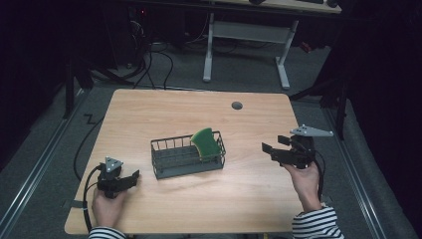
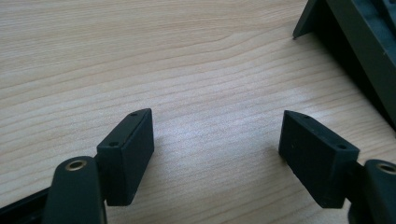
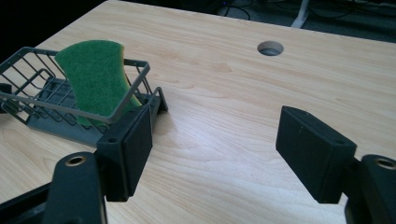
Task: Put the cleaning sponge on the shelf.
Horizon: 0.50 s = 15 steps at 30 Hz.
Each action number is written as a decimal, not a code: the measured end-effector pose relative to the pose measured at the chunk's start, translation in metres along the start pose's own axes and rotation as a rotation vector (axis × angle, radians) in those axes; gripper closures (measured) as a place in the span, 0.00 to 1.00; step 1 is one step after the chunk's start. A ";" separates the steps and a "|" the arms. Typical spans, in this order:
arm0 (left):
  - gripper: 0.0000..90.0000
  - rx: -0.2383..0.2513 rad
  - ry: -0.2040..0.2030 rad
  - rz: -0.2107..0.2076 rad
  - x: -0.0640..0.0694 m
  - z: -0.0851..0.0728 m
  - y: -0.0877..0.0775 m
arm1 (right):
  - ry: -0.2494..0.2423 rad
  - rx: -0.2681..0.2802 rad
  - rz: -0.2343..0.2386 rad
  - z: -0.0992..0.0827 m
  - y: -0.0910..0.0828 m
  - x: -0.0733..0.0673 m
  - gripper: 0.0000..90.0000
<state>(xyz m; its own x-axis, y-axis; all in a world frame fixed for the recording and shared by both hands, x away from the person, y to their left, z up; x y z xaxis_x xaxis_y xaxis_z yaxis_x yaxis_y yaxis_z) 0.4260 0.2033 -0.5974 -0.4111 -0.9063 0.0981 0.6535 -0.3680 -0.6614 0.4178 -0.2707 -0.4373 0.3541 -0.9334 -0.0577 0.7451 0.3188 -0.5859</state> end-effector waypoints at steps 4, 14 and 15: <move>0.30 -0.001 -0.002 -0.003 0.000 0.000 0.000 | 0.028 0.003 -0.003 -0.009 -0.004 0.008 0.31; 0.30 0.003 -0.010 -0.005 0.000 0.000 -0.001 | 0.065 -0.010 -0.007 -0.035 -0.004 0.022 0.33; 0.30 0.003 -0.010 -0.006 -0.001 0.000 -0.001 | 0.073 -0.007 -0.006 -0.036 -0.004 0.023 0.33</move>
<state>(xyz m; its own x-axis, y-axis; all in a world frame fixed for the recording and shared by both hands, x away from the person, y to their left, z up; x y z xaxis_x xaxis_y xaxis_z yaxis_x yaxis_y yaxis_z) 0.4255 0.2041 -0.5971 -0.4080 -0.9064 0.1096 0.6533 -0.3737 -0.6584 0.4023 -0.2993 -0.4658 0.3070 -0.9450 -0.1129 0.7428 0.3121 -0.5924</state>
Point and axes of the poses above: each handheld gripper's, and its own axes: y roughly forward along the jaws, z roughly out of its top, x roughly to its right, the point moved 9 cm from there along y, roughly forward along the jaws, and after that the axes turned 6 degrees about -z, right-handed, at the moved point
